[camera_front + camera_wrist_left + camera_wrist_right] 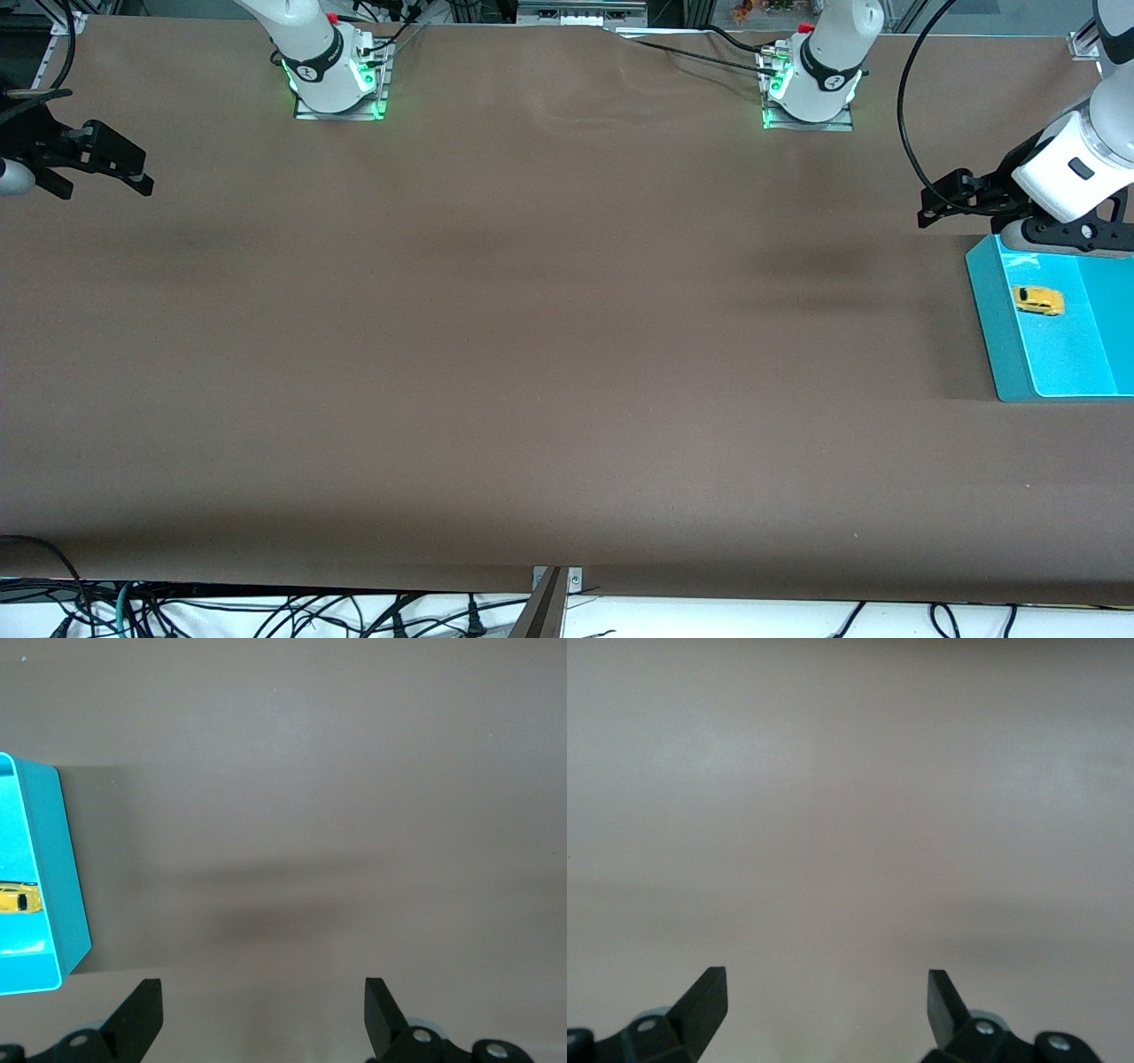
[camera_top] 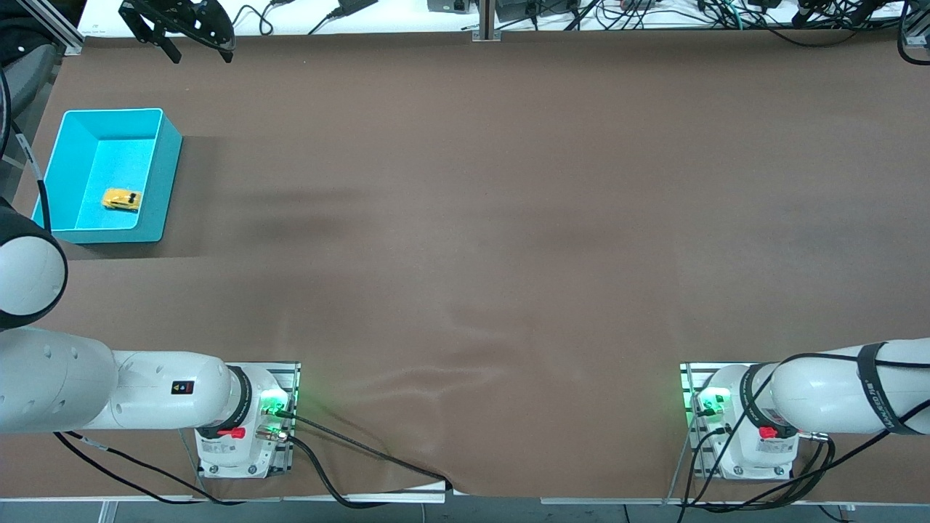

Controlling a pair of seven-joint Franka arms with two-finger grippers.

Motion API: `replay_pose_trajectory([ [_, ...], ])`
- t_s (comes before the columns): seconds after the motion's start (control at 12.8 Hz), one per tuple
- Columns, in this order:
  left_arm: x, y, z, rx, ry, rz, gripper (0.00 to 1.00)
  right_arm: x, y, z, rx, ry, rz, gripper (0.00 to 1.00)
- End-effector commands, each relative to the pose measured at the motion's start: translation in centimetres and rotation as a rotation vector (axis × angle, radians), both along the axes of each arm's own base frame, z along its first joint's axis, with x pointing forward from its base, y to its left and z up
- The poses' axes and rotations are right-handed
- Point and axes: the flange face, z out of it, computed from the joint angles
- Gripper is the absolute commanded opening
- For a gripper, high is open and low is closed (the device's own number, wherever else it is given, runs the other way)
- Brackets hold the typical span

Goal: Wind and store yellow beetle car

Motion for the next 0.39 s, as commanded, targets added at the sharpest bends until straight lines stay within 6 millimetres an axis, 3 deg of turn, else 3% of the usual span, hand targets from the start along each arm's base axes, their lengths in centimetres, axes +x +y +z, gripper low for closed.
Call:
replay_pose_trajectory([
  [0.0, 0.01, -0.01, 0.54, -0.009, 0.004, 0.007, 1.0, 0.04, 0.03, 0.68, 0.011, -0.002, -0.005, 1.0],
  [0.31, 0.01, 0.15, 0.52, -0.009, 0.005, 0.008, 1.0, 0.01, -0.04, 0.65, 0.005, 0.001, -0.002, 1.0],
])
